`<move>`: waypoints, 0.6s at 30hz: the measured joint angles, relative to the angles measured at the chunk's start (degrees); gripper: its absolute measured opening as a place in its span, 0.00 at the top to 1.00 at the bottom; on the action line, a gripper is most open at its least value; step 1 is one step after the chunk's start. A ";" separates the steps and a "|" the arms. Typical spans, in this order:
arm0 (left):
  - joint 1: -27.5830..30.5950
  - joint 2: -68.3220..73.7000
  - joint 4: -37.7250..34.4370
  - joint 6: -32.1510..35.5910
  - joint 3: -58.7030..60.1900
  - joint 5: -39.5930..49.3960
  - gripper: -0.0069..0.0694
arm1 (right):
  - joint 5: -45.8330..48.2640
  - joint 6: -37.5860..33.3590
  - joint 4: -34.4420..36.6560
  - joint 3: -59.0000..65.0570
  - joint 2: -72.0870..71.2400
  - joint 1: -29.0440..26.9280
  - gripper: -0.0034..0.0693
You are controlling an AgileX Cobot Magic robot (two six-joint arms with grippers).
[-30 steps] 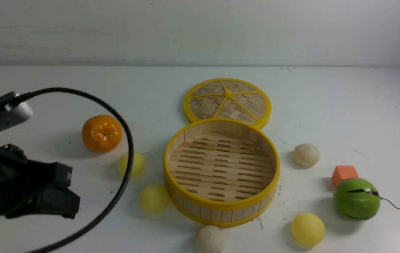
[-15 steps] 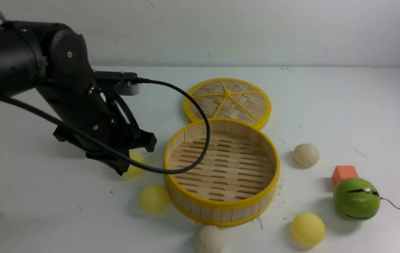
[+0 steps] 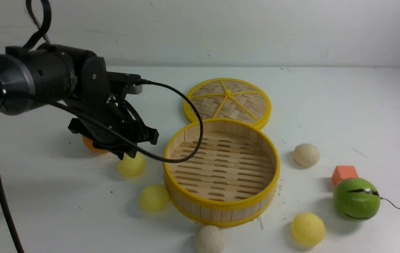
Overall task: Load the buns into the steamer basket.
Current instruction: Use the left arm to grab a steamed stuffed bun
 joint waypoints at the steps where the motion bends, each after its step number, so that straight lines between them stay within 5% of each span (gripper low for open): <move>1: 0.00 0.13 0.08 0.00 0.00 0.00 0.62 | 0.00 0.00 0.00 0.00 0.00 0.00 0.62; 18: 0.00 4.88 1.72 0.00 -0.02 -4.34 0.60 | 0.00 0.00 0.00 0.00 0.00 0.00 0.62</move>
